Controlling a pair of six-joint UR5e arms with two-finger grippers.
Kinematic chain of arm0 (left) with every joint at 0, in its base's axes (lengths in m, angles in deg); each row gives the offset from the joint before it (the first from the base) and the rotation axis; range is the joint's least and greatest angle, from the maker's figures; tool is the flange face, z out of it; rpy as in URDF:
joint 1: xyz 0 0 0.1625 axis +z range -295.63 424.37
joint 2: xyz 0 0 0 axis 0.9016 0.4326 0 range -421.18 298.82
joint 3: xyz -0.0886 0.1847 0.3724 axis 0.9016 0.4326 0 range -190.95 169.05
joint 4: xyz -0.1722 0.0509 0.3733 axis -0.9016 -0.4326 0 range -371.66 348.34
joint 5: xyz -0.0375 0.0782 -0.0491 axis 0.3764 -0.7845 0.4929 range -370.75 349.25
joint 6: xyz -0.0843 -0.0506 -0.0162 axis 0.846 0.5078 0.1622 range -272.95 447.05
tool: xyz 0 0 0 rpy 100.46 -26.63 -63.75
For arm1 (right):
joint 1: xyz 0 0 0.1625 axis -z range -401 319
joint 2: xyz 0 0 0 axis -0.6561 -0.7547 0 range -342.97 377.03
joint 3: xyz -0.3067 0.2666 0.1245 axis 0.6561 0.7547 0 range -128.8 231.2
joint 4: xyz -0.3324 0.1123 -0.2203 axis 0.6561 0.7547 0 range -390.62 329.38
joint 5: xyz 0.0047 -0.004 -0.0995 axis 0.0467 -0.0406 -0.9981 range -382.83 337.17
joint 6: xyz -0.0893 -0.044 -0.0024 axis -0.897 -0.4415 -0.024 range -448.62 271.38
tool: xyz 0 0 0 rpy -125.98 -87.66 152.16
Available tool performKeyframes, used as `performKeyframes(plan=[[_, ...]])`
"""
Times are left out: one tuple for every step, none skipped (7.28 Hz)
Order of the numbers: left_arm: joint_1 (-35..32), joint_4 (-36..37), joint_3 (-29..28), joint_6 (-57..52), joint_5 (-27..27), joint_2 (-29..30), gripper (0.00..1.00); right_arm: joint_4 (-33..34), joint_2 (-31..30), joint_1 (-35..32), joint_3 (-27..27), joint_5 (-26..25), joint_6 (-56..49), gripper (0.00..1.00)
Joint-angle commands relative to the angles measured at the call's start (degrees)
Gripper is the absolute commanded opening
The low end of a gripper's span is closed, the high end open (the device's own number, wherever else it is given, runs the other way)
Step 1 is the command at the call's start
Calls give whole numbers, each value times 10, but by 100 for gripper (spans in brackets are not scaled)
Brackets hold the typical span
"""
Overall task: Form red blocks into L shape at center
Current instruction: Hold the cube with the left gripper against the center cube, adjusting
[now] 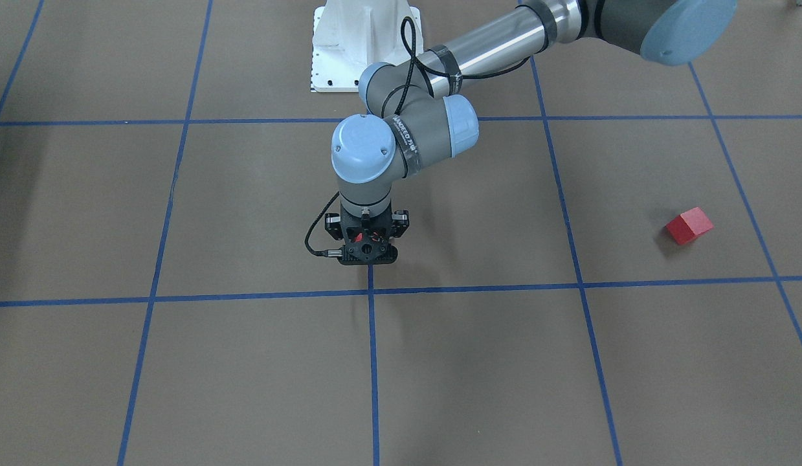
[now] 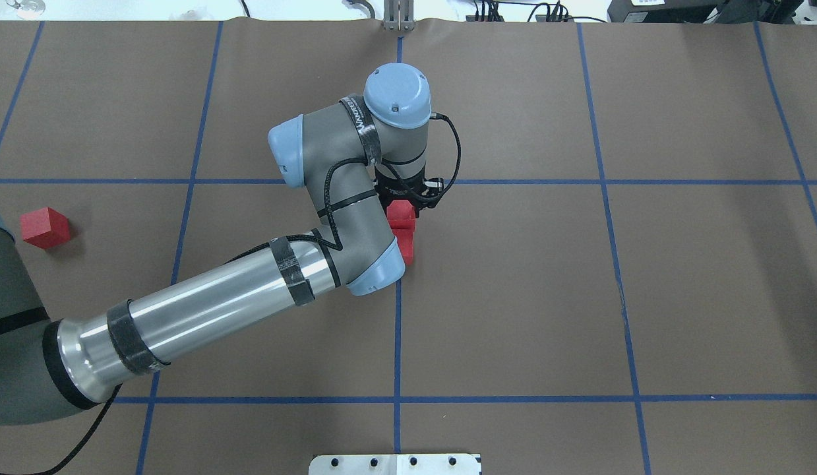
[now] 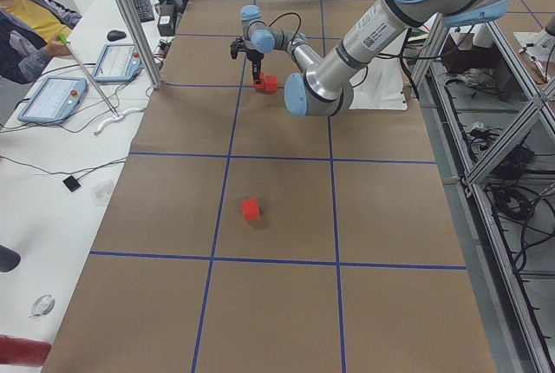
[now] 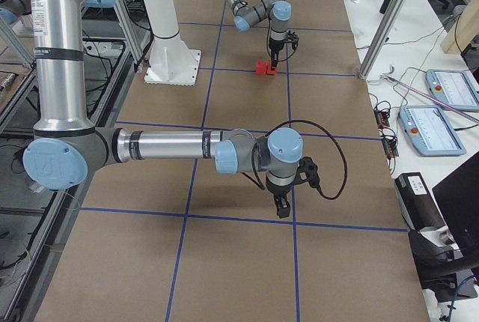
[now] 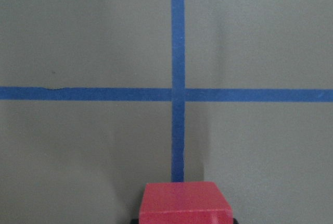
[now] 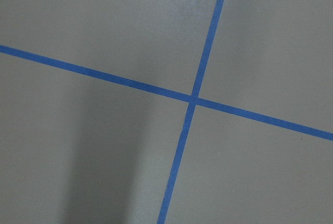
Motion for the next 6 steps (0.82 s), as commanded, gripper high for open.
performKeyframes(plan=[[0,-1,-1,0,0,-1,29,0,0,0,0,0,3,100],[1,-1,-3,0,0,-1,30,0,0,0,0,0,3,100],[1,-1,-6,-1,0,-1,32,0,0,0,0,0,3,100],[1,-1,-6,0,0,-1,33,-1,0,0,-1,0,3,100],[2,0,-6,0,0,-1,33,-1,0,0,-1,0,3,100],[2,0,-6,0,0,-1,35,0,0,0,-1,0,3,100]])
